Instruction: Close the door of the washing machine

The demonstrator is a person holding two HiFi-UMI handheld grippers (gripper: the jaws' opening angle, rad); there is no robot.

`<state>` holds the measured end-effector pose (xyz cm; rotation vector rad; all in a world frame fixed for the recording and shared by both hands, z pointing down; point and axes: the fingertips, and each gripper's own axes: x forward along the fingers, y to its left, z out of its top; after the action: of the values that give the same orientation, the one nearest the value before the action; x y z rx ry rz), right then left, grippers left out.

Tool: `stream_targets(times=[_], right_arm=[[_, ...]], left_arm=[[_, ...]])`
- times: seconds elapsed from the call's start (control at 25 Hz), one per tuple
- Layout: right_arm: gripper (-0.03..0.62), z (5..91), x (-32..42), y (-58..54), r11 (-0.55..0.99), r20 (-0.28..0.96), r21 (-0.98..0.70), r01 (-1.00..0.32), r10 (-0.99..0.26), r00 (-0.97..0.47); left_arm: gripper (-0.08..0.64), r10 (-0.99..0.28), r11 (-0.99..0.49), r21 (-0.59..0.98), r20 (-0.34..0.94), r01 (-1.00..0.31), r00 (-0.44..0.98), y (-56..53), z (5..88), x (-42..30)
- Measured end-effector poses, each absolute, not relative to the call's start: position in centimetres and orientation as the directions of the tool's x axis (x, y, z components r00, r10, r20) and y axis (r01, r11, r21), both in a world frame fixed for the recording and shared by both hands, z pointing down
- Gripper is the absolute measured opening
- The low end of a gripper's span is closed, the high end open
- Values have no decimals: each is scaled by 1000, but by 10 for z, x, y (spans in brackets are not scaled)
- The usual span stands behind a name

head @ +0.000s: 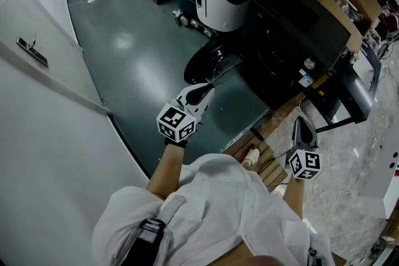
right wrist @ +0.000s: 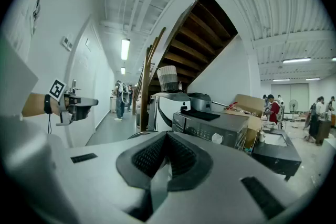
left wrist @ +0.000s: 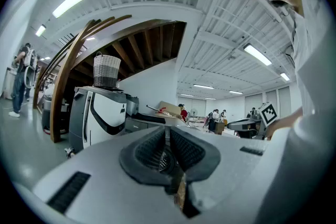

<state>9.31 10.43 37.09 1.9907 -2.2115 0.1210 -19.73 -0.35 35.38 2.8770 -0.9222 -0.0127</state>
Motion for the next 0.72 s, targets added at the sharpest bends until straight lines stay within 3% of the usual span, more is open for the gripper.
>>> stream_targets(times=[0.72], right_arm=[[29, 365, 99, 94, 121, 135, 6, -993, -984, -119]], left_arm=[[35, -558, -822, 114, 33, -557, 829, -9, 351, -188]])
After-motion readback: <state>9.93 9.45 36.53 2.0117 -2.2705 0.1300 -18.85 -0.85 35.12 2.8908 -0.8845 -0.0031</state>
